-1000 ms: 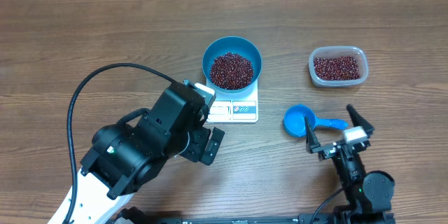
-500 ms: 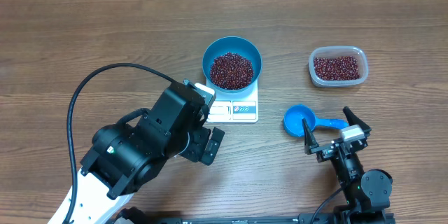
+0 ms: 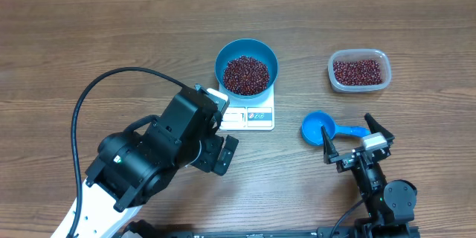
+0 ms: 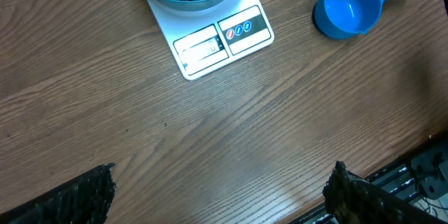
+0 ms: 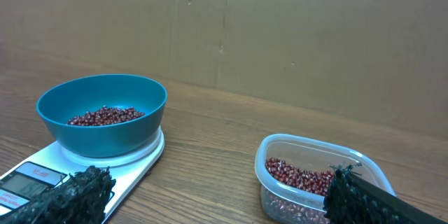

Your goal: Scoop item into bowl and weigh 150g on scale

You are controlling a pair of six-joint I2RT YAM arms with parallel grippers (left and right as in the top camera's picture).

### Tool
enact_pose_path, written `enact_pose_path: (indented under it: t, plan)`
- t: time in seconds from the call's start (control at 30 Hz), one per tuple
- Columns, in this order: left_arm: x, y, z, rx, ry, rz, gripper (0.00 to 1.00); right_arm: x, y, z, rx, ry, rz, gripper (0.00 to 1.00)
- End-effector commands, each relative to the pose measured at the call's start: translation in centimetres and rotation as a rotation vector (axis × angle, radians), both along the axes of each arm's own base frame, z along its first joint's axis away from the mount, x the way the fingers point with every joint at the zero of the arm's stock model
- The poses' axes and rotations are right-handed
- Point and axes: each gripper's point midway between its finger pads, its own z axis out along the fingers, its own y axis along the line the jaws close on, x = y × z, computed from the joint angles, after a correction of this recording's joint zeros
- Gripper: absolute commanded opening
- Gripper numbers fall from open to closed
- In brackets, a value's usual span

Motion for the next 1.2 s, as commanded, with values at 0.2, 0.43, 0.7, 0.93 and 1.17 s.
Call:
enact_pose_path:
  t: [0.2,0.43,0.7,0.93,1.17]
  plan:
    - [0.1,-0.1,0.4,-0.002,-0.01,-0.014,0.99,0.0,0.2,-0.2,0.006,0.0,0.007,1.0]
    - [0.1,-0.1,0.3,-0.003,-0.01,-0.014,0.99,0.0,0.2,-0.2,0.006,0.0,0.007,1.0]
    - [0.4,-1.0,2.3,-0.124,-0.056,0.012,0.99,0.0,0.2,-0.2,0.006,0.0,0.008,1.0]
    - [3.0,1.5,6.3,-0.338,-0.216,0.141,0.99,0.0,0.2,-0.2,0.006,0.0,0.008,1.0]
    - [3.2,3.8,2.0,-0.441,-0.429,0.196,1.0,0.0,0.2,-0.2,0.006,0.0,0.008,1.0]
